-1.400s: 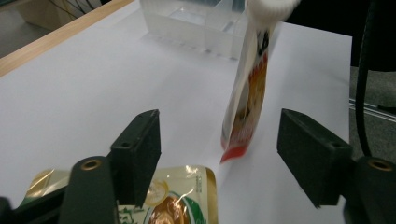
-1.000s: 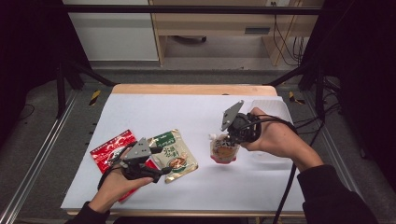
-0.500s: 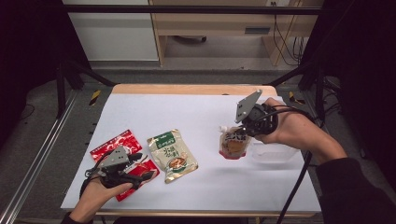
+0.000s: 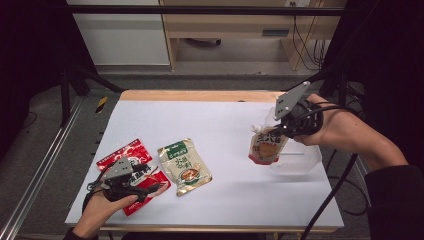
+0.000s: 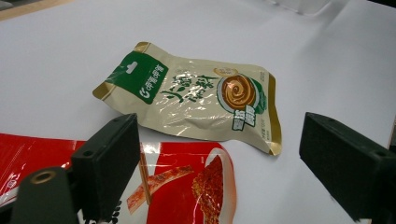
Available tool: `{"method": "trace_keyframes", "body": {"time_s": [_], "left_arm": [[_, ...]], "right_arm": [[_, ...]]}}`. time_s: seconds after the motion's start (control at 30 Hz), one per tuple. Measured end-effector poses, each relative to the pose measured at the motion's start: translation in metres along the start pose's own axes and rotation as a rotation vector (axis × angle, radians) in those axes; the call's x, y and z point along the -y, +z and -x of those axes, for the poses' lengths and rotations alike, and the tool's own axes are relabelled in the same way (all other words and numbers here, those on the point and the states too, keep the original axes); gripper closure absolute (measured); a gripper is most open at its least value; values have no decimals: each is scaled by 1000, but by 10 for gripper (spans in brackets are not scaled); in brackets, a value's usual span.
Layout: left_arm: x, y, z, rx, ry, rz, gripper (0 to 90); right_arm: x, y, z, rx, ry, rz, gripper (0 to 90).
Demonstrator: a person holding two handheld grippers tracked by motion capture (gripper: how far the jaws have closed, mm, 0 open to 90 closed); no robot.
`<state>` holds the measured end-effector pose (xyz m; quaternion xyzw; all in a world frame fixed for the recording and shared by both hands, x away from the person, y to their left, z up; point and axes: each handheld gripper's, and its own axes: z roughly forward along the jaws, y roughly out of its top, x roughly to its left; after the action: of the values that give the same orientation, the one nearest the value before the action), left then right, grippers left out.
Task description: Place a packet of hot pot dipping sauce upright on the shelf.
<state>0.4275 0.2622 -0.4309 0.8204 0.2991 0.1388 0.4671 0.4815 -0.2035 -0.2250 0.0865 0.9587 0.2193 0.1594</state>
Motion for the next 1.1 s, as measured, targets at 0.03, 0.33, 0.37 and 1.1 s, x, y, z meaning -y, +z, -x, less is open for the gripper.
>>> {"method": "trace_keyframes", "body": {"time_s": [0.03, 0.33, 0.37, 1.1], "left_arm": [[1, 0, -1, -5, -4, -1, 110], [10, -1, -12, -46, -60, -10, 68], [11, 0, -12, -48, -60, -12, 68], [14, 0, -14, -53, -43, -13, 65]], "right_arm": [[2, -2, 1, 9, 11, 0, 899], [18, -8, 7, 34, 35, -2, 898], [20, -9, 8, 32, 38, 2, 898], [63, -9, 34, 59, 99, -32, 899]]}}
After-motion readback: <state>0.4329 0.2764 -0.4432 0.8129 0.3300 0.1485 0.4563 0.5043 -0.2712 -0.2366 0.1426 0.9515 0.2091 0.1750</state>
